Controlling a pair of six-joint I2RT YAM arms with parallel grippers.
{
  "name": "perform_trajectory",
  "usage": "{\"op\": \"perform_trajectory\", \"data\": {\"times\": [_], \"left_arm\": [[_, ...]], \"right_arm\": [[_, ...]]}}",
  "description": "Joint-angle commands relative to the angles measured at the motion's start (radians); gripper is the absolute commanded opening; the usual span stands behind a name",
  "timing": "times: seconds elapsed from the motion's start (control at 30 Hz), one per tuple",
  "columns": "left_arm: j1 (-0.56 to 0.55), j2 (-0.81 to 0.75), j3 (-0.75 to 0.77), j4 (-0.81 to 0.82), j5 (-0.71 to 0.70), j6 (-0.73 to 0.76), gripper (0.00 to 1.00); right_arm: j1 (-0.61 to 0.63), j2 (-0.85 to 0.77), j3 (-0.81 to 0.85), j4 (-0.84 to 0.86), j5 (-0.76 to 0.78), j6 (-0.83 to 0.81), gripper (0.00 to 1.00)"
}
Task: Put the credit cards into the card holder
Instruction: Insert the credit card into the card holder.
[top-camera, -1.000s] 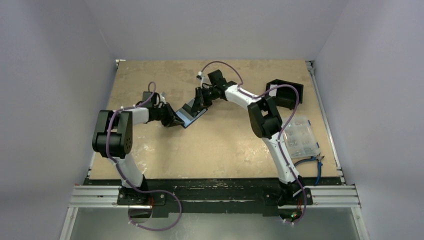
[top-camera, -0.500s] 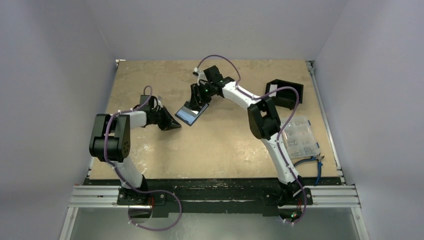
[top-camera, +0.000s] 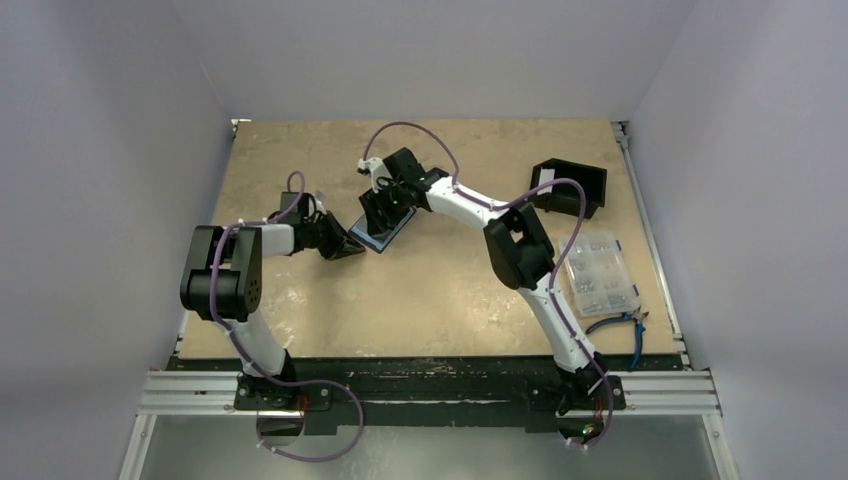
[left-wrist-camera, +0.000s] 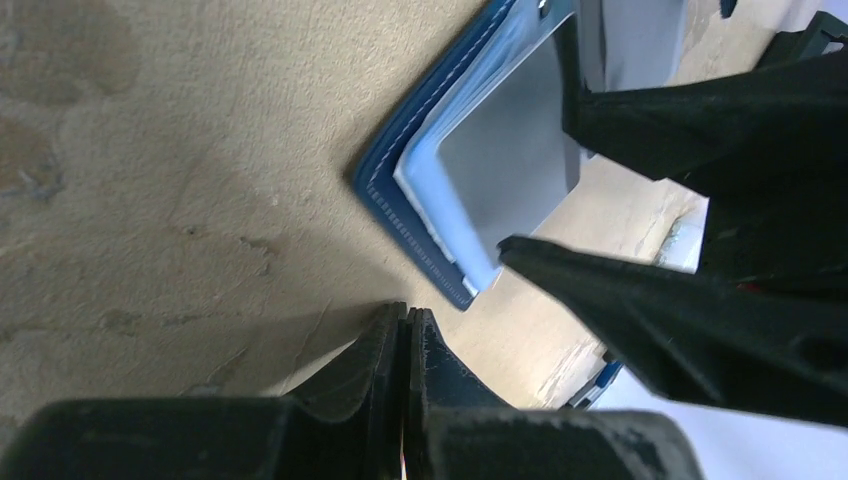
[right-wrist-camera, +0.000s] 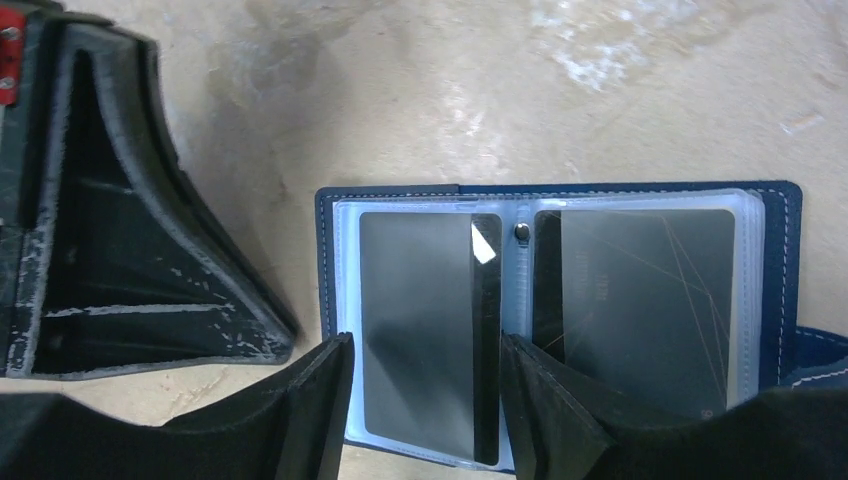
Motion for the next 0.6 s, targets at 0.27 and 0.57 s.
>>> {"op": "perform_trajectory", "data": {"times": [0.27,0.57], "left_arm": [[0.003,0.038,-0.013,0.006,-0.059,0.009,0.0],[0.003,0.001,-0.008,-0.022,-0.075,0.028,0.0]], "right_arm": [[0.042,-0.063,-0.083,0.063,0.03,0.017,0.7],[0.034,-0.184,-0.156,0.118,-0.018,0.121,0.78]]}}
